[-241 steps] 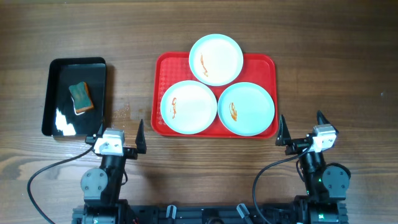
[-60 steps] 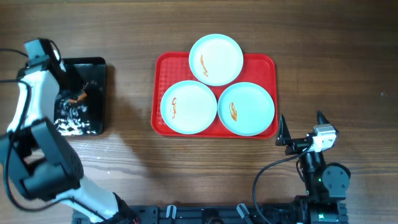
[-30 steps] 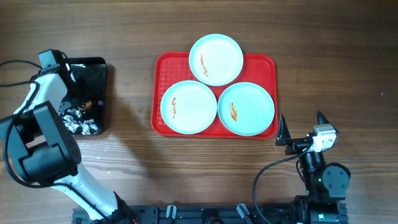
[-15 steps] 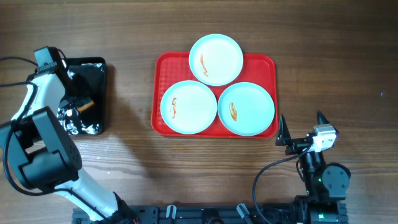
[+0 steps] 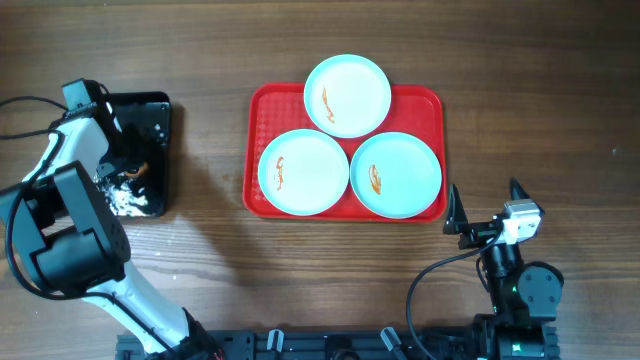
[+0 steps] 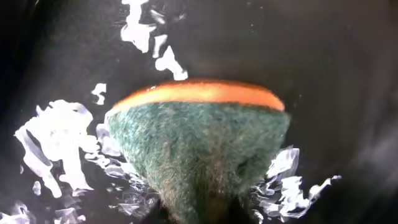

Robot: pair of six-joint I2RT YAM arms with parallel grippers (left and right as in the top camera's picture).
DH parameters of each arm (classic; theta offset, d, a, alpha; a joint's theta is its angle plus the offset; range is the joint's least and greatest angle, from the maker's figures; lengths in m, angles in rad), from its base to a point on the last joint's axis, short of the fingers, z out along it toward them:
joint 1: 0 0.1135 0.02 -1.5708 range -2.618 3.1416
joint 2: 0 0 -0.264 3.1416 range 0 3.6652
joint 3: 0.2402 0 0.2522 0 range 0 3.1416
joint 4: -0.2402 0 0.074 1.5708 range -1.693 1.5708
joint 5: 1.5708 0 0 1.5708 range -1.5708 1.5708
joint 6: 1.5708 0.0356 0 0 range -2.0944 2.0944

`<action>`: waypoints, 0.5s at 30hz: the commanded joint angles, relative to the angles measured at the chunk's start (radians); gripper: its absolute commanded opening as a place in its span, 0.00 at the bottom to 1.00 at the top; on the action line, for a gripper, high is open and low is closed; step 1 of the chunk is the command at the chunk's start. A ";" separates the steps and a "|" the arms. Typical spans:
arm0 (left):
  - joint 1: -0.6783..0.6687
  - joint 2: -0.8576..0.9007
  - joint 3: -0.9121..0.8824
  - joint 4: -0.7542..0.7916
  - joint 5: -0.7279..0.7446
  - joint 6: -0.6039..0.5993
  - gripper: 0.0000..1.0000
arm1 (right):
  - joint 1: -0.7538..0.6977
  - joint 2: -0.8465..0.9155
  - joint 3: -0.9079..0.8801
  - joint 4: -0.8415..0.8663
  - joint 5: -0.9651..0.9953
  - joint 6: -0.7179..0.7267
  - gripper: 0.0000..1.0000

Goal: Clean dirty plates on tray and stack at the side

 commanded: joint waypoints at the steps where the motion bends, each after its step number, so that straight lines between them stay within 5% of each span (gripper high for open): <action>1: 0.002 -0.021 -0.005 -0.015 -0.011 -0.002 0.04 | 0.005 0.002 -0.001 0.002 0.014 -0.018 1.00; 15: 0.002 -0.393 -0.005 -0.007 -0.010 -0.002 0.04 | 0.005 0.002 -0.001 0.002 0.014 -0.018 1.00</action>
